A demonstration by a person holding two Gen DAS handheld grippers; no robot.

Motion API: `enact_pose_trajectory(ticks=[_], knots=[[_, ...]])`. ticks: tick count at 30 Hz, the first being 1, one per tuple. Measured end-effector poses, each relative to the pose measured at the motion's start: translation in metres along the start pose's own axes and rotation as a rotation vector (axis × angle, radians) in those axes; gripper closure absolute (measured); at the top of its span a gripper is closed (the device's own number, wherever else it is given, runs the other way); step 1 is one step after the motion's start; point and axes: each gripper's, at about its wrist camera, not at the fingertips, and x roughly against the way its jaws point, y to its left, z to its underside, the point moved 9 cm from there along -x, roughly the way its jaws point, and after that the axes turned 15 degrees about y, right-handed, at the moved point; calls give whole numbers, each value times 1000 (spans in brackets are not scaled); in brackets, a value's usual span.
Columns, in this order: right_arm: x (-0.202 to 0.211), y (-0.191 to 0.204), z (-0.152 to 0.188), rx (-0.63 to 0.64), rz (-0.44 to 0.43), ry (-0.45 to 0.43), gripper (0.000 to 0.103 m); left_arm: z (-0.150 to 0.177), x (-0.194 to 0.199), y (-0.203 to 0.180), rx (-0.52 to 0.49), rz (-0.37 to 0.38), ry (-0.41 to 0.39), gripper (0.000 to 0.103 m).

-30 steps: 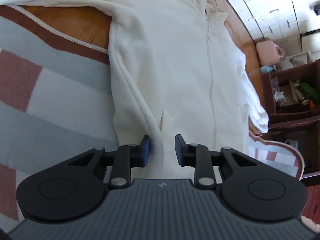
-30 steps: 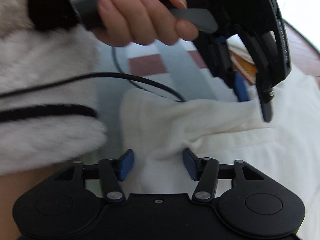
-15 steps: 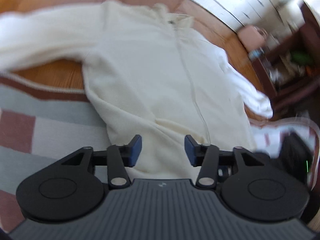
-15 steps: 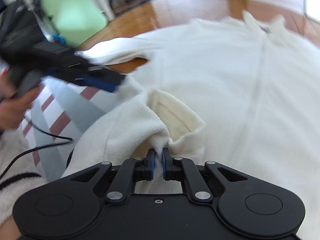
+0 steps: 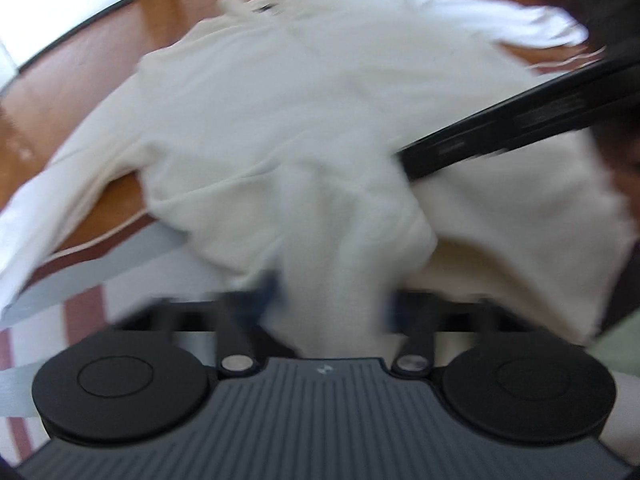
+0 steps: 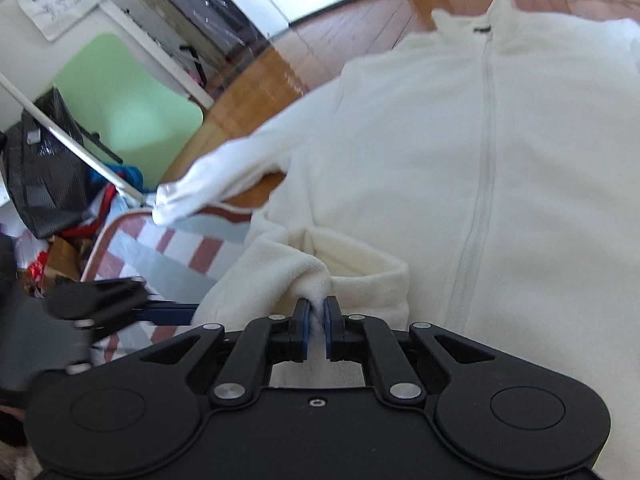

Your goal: Fold clothes

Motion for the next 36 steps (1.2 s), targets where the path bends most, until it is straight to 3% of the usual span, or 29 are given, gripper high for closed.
enact_pose_trajectory(ticks=[1, 3, 5, 7, 9, 11, 12, 14, 16, 20, 23, 26, 27, 29, 31, 34, 36], knots=[[7, -2, 2, -11, 6, -9, 95, -1, 2, 6, 14, -26, -9, 94], [23, -10, 11, -50, 36, -18, 84, 0, 17, 20, 93, -8, -63, 94], [50, -25, 33, -95, 117, -23, 75, 6, 41, 36, 195, 6, -129, 94], [81, -42, 68, -90, 251, -34, 61, 14, 62, 53, 301, 18, -189, 94], [112, -59, 104, -79, 393, -30, 58, 26, 79, 69, 409, 42, -242, 94], [134, -77, 148, -47, 537, 38, 58, 42, 87, 80, 515, 64, -257, 94], [142, -84, 169, -37, 586, 74, 58, 52, 91, 85, 560, 37, -259, 94], [154, -97, 205, -36, 667, 129, 58, 73, 104, 91, 611, -134, -258, 93], [163, -107, 232, -53, 728, 145, 57, 89, 123, 88, 660, -227, -301, 93], [165, -117, 251, -74, 742, 93, 57, 94, 123, 73, 627, -270, -259, 91], [149, -117, 244, -18, 730, 67, 57, 94, 116, 75, 664, -183, -242, 91], [137, -116, 223, 54, 803, 1, 58, 98, 116, 85, 724, -138, -255, 93], [143, -113, 216, 42, 782, -45, 65, 99, 117, 88, 741, -129, -260, 93], [156, -108, 202, 18, 740, -136, 95, 105, 119, 94, 769, -114, -262, 94], [175, -106, 202, -73, 691, -220, 96, 118, 117, 98, 818, -115, -232, 94], [208, -106, 209, -249, 611, -342, 97, 140, 105, 104, 920, -51, -166, 94], [202, -124, 222, -308, 671, -290, 98, 148, 98, 103, 937, -4, -132, 94]])
